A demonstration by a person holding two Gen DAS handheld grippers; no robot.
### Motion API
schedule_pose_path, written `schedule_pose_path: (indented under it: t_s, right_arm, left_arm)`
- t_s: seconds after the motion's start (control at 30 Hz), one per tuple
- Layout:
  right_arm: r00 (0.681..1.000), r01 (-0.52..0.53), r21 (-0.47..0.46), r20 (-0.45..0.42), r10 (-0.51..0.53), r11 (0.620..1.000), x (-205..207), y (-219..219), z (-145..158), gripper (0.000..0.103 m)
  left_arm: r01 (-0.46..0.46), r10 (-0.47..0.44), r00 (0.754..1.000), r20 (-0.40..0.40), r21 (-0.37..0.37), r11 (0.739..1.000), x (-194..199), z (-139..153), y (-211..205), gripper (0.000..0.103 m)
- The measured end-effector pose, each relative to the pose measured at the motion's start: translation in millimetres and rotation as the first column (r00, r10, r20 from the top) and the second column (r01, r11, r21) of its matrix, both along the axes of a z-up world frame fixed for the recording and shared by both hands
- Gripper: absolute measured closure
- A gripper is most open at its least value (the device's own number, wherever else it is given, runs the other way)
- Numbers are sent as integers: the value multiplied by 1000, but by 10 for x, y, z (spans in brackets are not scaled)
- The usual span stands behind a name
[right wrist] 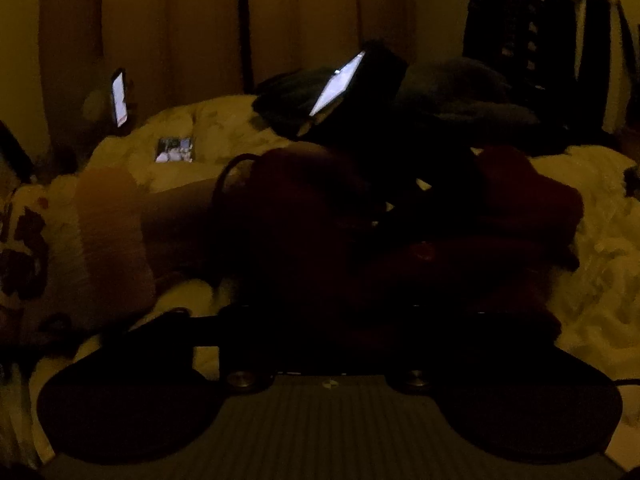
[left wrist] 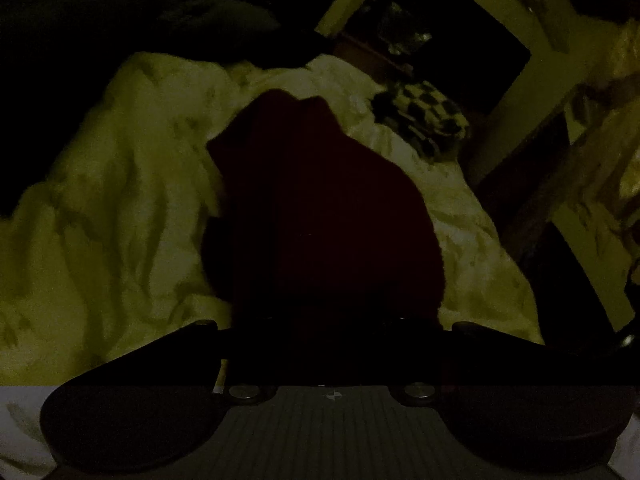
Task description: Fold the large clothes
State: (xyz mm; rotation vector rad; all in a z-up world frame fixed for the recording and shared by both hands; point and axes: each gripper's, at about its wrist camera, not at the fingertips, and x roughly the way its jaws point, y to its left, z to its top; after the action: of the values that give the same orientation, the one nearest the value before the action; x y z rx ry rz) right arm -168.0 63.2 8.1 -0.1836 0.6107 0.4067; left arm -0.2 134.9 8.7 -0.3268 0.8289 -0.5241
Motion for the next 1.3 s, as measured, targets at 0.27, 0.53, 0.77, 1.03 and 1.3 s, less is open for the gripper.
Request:
schedule_pose_path:
  t_s: [0.27,0.53,0.77,1.03,1.3]
  right_arm:
    - [988,130,243,51,-146,961,-61,-391,279,76]
    - [824,263,592,272,-496,762,-750,-1185,1417,80]
    - [634,20,472,675,-376,881,-1554,-626,2767,84]
    - [491,-95,349,831,-261,932,-1773,-375,4271,86]
    - [639,234,508,562,-524,829,-243,-1083,4073,78]
  left_arm:
    - [-77,86,991,105,-94,993,-307,639,274,55]
    - [-56,156,900,407,-247,967,-1198,2050,701,55]
    - [51,264,711,651,-422,905,-2250,3334,802,57]
    - [26,419,466,779,-486,873,-2783,4538,591,58]
    - [-330,376,602,704,-210,920,-1433,3951,-114,1]
